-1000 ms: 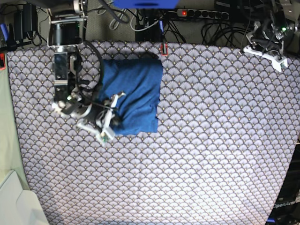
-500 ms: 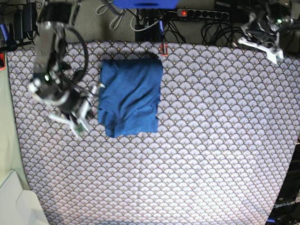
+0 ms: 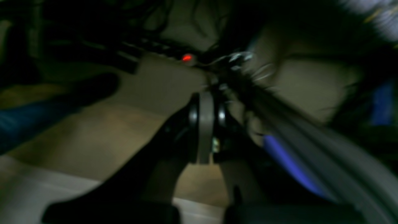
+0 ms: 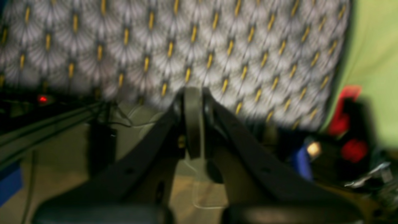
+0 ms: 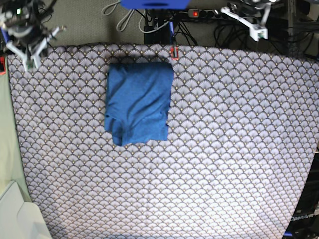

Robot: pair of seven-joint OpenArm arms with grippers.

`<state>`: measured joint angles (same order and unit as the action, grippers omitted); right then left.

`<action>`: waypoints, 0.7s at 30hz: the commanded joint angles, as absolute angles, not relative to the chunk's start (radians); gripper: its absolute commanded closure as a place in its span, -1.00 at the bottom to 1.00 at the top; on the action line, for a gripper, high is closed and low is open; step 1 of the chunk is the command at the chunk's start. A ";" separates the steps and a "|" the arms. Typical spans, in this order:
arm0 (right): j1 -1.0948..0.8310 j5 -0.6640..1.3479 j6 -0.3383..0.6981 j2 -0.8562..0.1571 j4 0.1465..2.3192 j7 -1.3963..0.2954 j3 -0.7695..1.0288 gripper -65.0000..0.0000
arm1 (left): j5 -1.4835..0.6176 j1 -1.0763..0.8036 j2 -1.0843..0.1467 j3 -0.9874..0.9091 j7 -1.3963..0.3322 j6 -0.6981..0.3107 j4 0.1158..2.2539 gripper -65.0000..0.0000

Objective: Fold the T-shirt properly

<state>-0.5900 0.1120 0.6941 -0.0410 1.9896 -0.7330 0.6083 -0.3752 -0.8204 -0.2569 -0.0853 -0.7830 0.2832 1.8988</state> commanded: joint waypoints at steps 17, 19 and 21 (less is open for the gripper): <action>-0.486 0.127 0.698 -0.162 0.662 -0.021 0.564 1.00 | -0.254 -0.654 -0.170 0.208 -0.401 0.280 1.194 0.99; -0.424 0.127 0.698 -0.209 0.447 0.105 0.539 1.00 | -0.252 -0.631 -0.124 0.216 -0.292 0.280 1.050 0.99; -0.374 0.127 0.698 -0.242 0.294 0.200 0.509 1.00 | -0.249 -0.582 -0.101 0.259 -0.196 0.280 0.889 0.99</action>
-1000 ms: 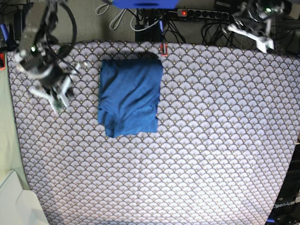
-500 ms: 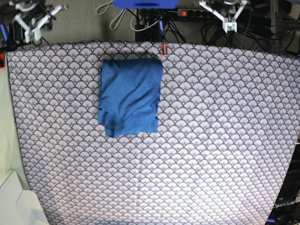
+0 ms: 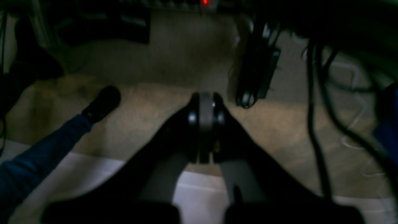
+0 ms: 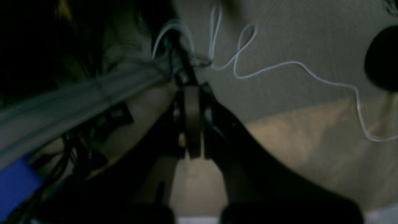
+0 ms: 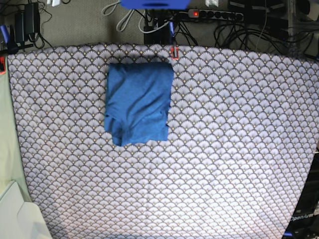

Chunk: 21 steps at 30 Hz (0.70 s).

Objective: Fold the T-shirt properly

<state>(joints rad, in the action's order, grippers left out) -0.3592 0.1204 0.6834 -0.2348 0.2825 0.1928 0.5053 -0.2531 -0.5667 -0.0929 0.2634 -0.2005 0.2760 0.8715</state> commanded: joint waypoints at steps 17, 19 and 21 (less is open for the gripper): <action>-0.294 0.127 -0.054 -0.140 0.203 0.358 -0.110 1.00 | -0.335 -0.219 -0.022 0.295 0.065 0.280 0.130 0.99; -0.288 0.127 -0.128 -0.133 0.203 0.358 -0.153 1.00 | -0.341 -0.209 -0.024 0.294 0.065 0.280 0.128 0.99; -0.263 0.127 -0.150 -0.125 0.202 0.352 -0.179 1.00 | -0.341 -0.196 -0.033 0.292 0.065 0.280 0.131 0.99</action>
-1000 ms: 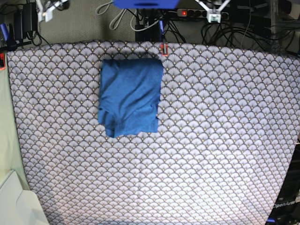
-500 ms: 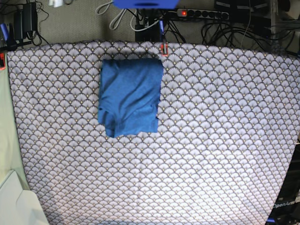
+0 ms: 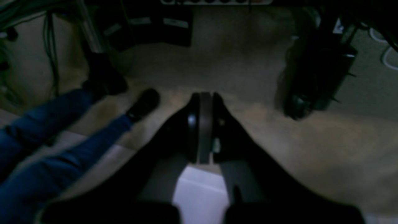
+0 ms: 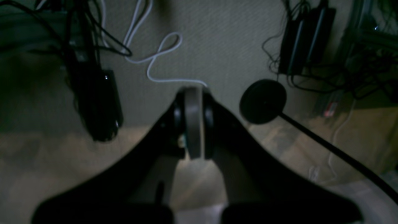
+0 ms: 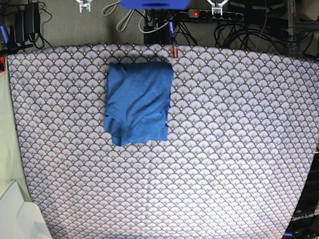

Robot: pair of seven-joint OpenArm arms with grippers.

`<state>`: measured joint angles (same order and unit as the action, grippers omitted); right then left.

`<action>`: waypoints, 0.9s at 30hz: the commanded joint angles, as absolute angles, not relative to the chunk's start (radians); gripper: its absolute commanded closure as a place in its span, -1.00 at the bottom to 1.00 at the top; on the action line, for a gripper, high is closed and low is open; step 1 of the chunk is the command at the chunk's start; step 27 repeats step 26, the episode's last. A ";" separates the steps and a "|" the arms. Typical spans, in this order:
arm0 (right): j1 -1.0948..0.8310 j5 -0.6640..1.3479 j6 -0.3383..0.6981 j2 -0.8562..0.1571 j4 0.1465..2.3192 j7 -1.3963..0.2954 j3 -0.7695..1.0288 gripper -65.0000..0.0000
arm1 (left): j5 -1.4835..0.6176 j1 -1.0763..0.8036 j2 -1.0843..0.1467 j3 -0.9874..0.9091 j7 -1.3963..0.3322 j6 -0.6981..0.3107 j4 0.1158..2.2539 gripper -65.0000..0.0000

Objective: Fold the T-shirt properly

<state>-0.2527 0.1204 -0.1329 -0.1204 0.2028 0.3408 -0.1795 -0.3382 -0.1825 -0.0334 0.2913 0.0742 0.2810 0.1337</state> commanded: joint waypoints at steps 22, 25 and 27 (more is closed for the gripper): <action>-0.225 0.130 -0.154 -0.114 0.202 0.357 -0.179 1.00 | -0.338 -0.110 -0.065 0.298 0.128 0.278 0.120 0.99; -0.226 0.131 -0.154 -0.113 0.202 0.352 -0.179 1.00 | -0.338 -0.111 -0.065 0.298 0.128 0.278 0.120 0.99; -0.226 0.131 -0.154 -0.111 0.202 0.352 -0.179 1.00 | -0.338 -0.111 -0.065 0.298 0.128 0.278 0.120 0.99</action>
